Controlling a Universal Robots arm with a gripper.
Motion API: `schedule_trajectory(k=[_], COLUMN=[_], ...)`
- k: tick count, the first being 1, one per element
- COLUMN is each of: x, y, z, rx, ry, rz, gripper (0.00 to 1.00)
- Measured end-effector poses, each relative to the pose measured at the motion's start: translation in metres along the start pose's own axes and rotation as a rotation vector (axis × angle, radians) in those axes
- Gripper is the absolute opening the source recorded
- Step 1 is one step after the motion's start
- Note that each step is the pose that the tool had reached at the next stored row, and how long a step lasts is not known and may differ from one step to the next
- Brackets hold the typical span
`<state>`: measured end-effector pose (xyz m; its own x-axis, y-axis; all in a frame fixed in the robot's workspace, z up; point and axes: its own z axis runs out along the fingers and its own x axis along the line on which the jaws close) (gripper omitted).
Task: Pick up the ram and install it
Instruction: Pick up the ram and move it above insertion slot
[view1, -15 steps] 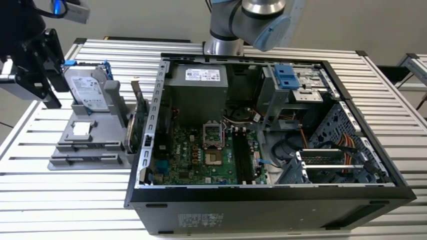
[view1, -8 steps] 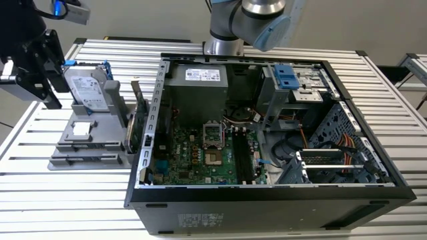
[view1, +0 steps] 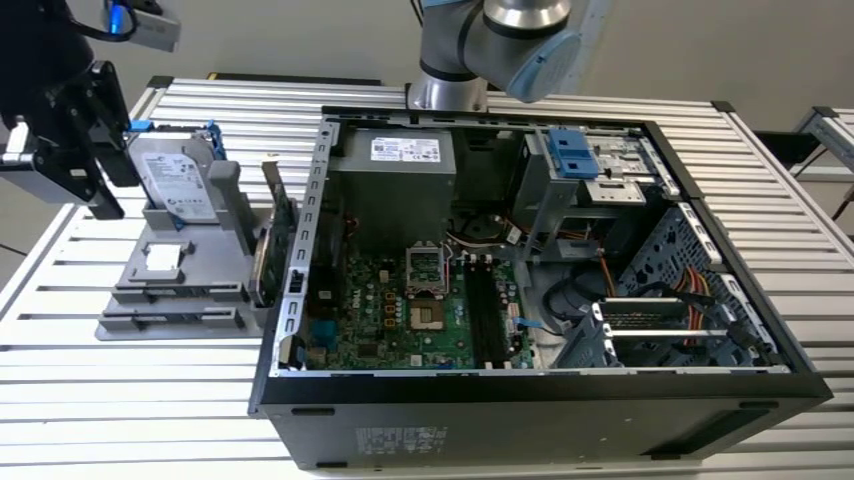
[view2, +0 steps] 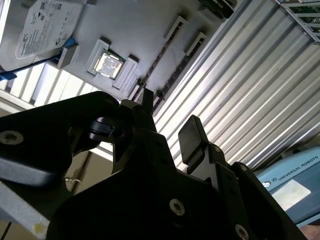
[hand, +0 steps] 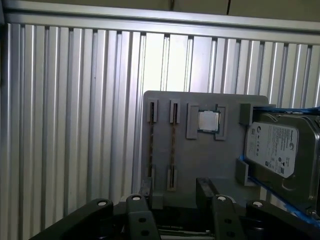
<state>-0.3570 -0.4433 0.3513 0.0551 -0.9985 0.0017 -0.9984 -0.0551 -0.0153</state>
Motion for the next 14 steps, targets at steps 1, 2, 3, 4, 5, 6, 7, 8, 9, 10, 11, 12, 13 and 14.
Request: schedule_trajectory(k=[1, 2, 3, 4, 5, 6, 7, 8, 9, 10, 11, 12, 13, 14], x=[0.0, 0.0, 0.0, 0.0, 0.0, 0.0, 0.0, 0.0, 0.0, 0.0, 0.0, 0.0, 0.0, 0.0], y=[0.0, 0.0, 0.0, 0.0001, 0.0001, 0.0001, 0.0001, 0.0002, 0.0002, 0.0002, 0.0002, 0.0002, 0.0003, 0.0003], z=[0.0002, 0.0004, 0.0006, 0.0008, 0.001, 0.0013, 0.0015, 0.0017, 0.0019, 0.0021, 0.0023, 0.0025, 0.0028, 0.003], rx=[0.0, -0.0001, 0.0, 0.0, 0.0, -0.0001, 0.0, 0.0, 0.0, 0.0, -0.0001, 0.0, 0.0, 0.0], ry=[0.0001, 0.0001, 0.0001, 0.0001, 0.0001, 0.0001, 0.0002, 0.0002, 0.0002, 0.0002, 0.0002, 0.0003, 0.0004, 0.0004], rz=[0.0, 0.0, 0.0, 0.0, 0.0, 0.0, 0.0, 0.0, 0.0, 0.0, 0.0, 0.0, 0.0, 0.0], gripper=[1.0, 1.0, 1.0, 1.0, 1.0, 1.0, 1.0, 1.0, 1.0, 1.0, 1.0, 1.0, 1.0, 1.0])
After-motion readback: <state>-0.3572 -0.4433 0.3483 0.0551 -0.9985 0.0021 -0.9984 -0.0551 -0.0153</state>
